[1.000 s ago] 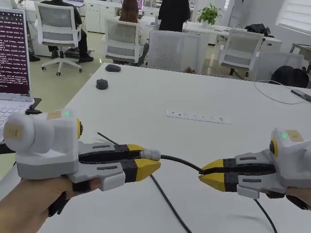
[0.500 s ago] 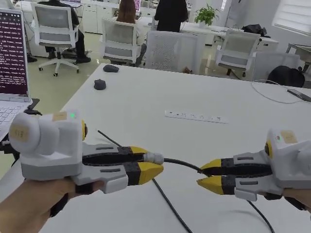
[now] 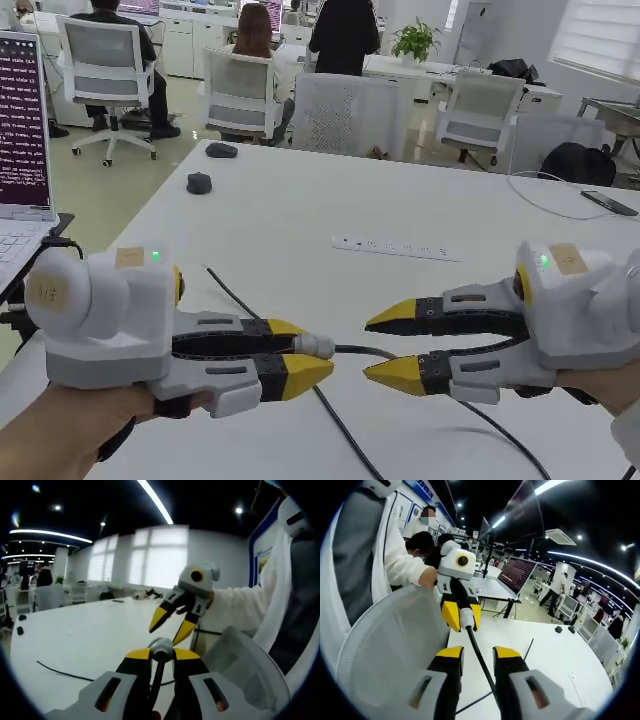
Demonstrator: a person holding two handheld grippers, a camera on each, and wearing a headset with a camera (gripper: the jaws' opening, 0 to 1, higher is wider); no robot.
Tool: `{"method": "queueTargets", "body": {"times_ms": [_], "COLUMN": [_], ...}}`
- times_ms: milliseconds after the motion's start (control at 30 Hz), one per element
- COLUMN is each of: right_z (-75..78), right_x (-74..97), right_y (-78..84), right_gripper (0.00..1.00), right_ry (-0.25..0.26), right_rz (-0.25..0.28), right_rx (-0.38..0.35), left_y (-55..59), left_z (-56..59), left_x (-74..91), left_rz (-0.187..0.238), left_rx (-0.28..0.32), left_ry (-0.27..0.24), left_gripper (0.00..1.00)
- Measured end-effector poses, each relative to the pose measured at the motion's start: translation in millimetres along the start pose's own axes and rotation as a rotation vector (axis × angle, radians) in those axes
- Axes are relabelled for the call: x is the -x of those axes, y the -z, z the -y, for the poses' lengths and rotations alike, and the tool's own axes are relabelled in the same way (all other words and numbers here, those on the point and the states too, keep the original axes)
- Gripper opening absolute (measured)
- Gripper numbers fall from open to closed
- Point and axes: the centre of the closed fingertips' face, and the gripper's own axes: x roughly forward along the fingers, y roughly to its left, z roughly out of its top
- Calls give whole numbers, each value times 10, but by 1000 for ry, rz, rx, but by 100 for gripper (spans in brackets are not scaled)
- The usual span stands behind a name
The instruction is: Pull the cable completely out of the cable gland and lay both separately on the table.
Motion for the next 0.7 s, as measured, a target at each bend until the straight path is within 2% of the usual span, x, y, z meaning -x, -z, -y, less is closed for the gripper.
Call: {"method": "queueTargets", "body": {"times_ms": [167, 233, 300, 700], "right_z": [-32, -86, -110, -89], "right_x": [-34, -47, -62, -39], "right_y": [44, 32, 51, 78], "right_gripper": [13, 6, 5, 5], "right_ry": [-25, -55, -61, -59], "right_rz": [-18, -10, -21, 9], "right_rx": [8, 11, 35, 0], "left_y": [46, 48, 52, 46], "left_z": [28, 27, 30, 23], "left_x": [-19, -22, -20, -11], "left_rz": [-21, -22, -23, -23], "left_rx": [-4, -5, -2, -7], "left_ry": [19, 19, 24, 16], "left_gripper": [16, 16, 16, 16]}}
